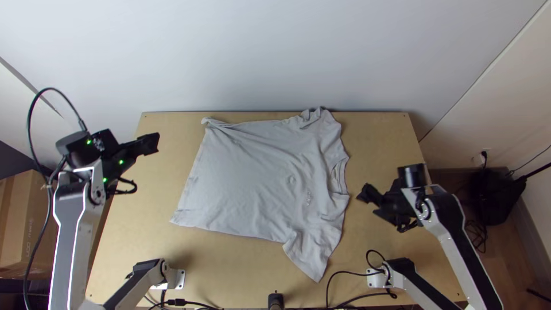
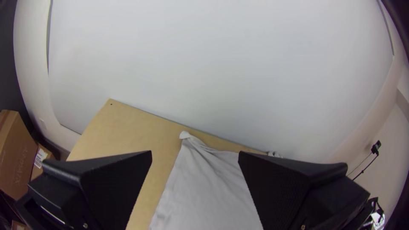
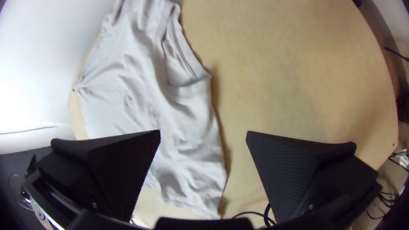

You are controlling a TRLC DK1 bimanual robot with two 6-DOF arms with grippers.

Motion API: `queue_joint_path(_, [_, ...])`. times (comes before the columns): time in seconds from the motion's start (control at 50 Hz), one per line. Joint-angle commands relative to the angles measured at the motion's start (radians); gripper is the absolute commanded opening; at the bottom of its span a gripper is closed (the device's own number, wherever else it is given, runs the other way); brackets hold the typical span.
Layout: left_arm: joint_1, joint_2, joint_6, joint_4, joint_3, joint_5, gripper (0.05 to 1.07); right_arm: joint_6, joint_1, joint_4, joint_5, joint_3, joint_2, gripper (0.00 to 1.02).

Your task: Fold the t-shirt

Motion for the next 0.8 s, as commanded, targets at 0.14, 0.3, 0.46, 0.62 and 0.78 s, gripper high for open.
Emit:
queue_joint_path(0.14, [0.035, -0.141, 0.033, -0.042, -0.117, 0.024, 1.03, 0.121, 0.245, -0.032, -0.006, -0.165, 0.015, 0.77])
queue_joint_path(0.3, [0.041, -0.174, 0.034, -0.043, -0.145, 0.024, 1.03, 0.112, 0.272, 0.015, -0.084, -0.227, 0.018, 0.70])
queue_joint_path(0.46, [0.054, -0.178, 0.045, -0.045, -0.154, 0.024, 1.03, 0.089, 0.367, 0.032, -0.141, -0.252, 0.072, 0.70])
queue_joint_path(0.62, [0.063, -0.177, 0.056, -0.042, -0.160, 0.024, 1.03, 0.048, 0.435, 0.041, -0.190, -0.255, 0.184, 0.70])
queue_joint_path(0.78, [0.064, -0.166, 0.059, -0.034, -0.162, 0.024, 1.03, 0.002, 0.472, 0.095, -0.218, -0.267, 0.289, 0.70])
